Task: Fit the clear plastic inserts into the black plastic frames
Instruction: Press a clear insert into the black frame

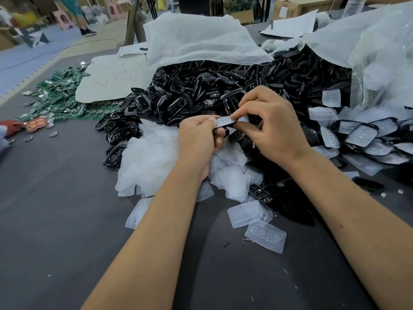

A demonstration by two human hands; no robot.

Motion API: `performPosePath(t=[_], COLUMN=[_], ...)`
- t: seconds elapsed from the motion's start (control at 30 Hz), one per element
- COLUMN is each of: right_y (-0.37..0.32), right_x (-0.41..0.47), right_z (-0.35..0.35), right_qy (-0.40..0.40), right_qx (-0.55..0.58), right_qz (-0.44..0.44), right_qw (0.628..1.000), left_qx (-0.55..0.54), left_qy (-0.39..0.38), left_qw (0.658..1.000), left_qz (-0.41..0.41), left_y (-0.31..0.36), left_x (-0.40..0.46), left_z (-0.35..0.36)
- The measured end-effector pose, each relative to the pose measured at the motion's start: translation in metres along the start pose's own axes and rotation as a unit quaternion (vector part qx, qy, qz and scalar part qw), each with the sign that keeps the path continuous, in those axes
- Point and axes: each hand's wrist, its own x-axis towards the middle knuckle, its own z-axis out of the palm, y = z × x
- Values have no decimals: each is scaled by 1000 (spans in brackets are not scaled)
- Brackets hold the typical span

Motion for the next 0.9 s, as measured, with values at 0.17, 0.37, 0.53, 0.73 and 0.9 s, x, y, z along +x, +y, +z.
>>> performPosePath(t=[0.17,0.37,0.53,0.73,0.9], right_y=[-4,-12,-11,-12,-10], right_x=[1,6,7,5,4], right_z=[6,-1,-9,-10,-7], right_qy=[14,-24,-64,-53,-20], right_qx=[86,432,510,550,525], right_qz=[78,314,334,322,298], right_qw=[993,845,790,769,797], left_qx=[-46,-22,-56,-62,-68], left_qy=[-19,-53,-63,-52,-52], left_qw=[999,995,994,995,994], left_qz=[10,86,77,66,68], left_y=[1,-4,-3,-4,-4], left_x=[-1,-3,-3,-2,-3], left_z=[1,-2,-2,-1,0])
